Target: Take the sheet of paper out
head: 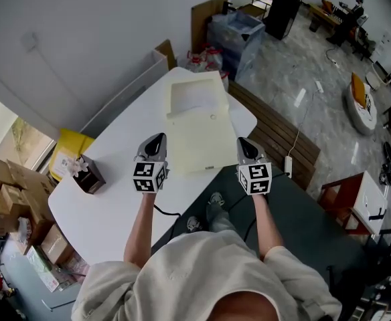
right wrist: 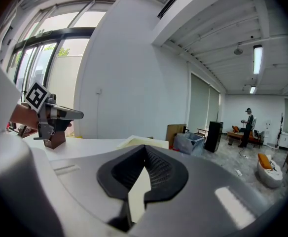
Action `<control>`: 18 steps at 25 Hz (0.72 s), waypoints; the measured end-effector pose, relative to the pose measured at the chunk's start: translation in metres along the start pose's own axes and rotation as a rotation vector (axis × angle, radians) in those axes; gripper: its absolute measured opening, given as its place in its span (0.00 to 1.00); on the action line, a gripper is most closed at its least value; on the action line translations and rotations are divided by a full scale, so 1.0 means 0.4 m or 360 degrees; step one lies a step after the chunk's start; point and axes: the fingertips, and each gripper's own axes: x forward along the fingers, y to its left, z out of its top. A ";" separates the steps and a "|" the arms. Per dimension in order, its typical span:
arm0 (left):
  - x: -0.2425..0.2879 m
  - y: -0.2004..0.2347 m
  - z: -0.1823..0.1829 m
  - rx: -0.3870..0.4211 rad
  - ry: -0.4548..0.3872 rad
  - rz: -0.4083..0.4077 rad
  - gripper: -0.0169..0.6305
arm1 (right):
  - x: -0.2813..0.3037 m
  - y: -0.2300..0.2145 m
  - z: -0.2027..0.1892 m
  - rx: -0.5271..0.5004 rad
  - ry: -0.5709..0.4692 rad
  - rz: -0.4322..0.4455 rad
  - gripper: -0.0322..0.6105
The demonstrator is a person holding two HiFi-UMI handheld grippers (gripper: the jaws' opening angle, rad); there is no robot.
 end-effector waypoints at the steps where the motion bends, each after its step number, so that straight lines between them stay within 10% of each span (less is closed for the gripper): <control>1: 0.009 0.005 -0.003 0.0000 0.0007 0.0009 0.03 | 0.014 -0.006 -0.002 0.0002 0.0002 0.0005 0.05; 18: 0.222 0.111 0.022 0.0000 0.0102 0.0254 0.03 | 0.333 -0.119 0.043 -0.0021 -0.0009 0.0261 0.05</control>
